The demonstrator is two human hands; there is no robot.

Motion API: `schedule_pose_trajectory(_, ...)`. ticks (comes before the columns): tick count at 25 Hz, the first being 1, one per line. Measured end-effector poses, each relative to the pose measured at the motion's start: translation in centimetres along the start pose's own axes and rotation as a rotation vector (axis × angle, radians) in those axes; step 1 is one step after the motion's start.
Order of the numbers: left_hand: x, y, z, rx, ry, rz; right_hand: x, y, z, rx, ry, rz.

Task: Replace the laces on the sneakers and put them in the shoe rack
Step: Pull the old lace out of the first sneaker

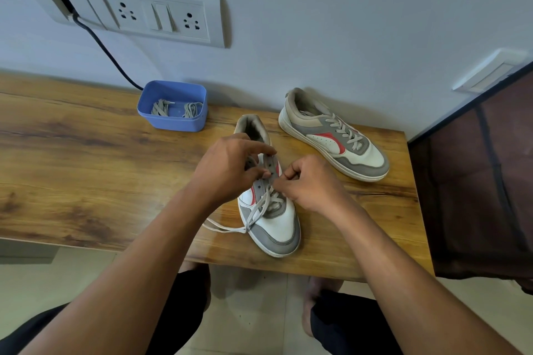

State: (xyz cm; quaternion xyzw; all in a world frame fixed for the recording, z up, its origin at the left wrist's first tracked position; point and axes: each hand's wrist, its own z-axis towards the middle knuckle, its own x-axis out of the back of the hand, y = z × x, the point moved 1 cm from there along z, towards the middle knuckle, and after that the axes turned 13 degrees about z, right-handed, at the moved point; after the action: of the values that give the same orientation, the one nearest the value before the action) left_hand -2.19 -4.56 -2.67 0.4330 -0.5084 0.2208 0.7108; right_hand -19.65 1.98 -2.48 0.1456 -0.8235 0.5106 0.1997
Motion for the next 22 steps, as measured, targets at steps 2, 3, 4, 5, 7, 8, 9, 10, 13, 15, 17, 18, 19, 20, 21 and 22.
schedule_pose_trajectory(2, -0.1, -0.1, 0.1, 0.009, 0.002, 0.004, -0.1, -0.1, -0.1, -0.002, 0.024, 0.007)
schedule_pose_trajectory(3, -0.1, 0.0, 0.1, 0.009, -0.001, 0.006, -0.3, -0.2, -0.2, 0.005, 0.036, -0.006)
schedule_pose_trajectory(4, -0.2, -0.1, 0.1, 0.01, -0.002, 0.007, -0.5, -0.4, -0.2, 0.014, 0.047, -0.021)
schedule_pose_trajectory(5, -0.2, -0.1, 0.1, 0.012, -0.002, 0.005, -0.7, -0.5, -0.2, 0.021, 0.056, -0.033)
schedule_pose_trajectory(7, -0.2, -0.1, 0.0, 0.009, -0.001, 0.005, -0.9, -0.5, -0.1, 0.016, 0.059, -0.041)
schedule_pose_trajectory(8, -0.2, -0.2, 0.0, 0.007, -0.002, 0.006, -0.9, -0.4, -0.1, 0.001, 0.043, -0.034)
schedule_pose_trajectory(9, -0.2, -0.2, 0.0, 0.007, -0.007, 0.003, -0.6, -0.2, 0.1, -0.021, 0.012, -0.015)
schedule_pose_trajectory(10, -0.1, -0.2, 0.0, 0.009, -0.013, -0.003, -0.3, 0.0, 0.3, -0.043, -0.021, 0.014)
schedule_pose_trajectory(13, 0.0, -0.4, 0.3, 0.013, -0.035, -0.006, 0.3, 0.5, 0.6, -0.087, -0.054, 0.071)
schedule_pose_trajectory(15, 0.0, -0.4, 0.3, 0.007, -0.049, -0.01, 0.2, 0.4, 0.6, -0.071, -0.038, 0.069)
schedule_pose_trajectory(17, 0.1, -0.4, 0.2, 0.007, -0.05, -0.014, 0.0, 0.3, 0.6, -0.048, -0.043, 0.047)
schedule_pose_trajectory(18, 0.1, -0.4, 0.1, 0.01, -0.046, -0.021, 0.3, 0.3, 0.7, -0.045, -0.057, 0.043)
schedule_pose_trajectory(19, 0.0, -0.4, 0.1, 0.014, -0.043, -0.03, 0.6, 0.3, 0.7, -0.047, -0.079, 0.044)
schedule_pose_trajectory(20, 0.0, -0.4, 0.1, 0.017, -0.043, -0.037, 0.9, 0.3, 0.7, -0.051, -0.104, 0.044)
schedule_pose_trajectory(21, 0.0, -0.5, 0.1, 0.021, -0.044, -0.039, 1.0, 0.4, 0.6, -0.053, -0.119, 0.043)
schedule_pose_trajectory(22, 0.0, -0.5, 0.1, 0.022, -0.045, -0.035, 0.9, 0.4, 0.5, -0.048, -0.116, 0.042)
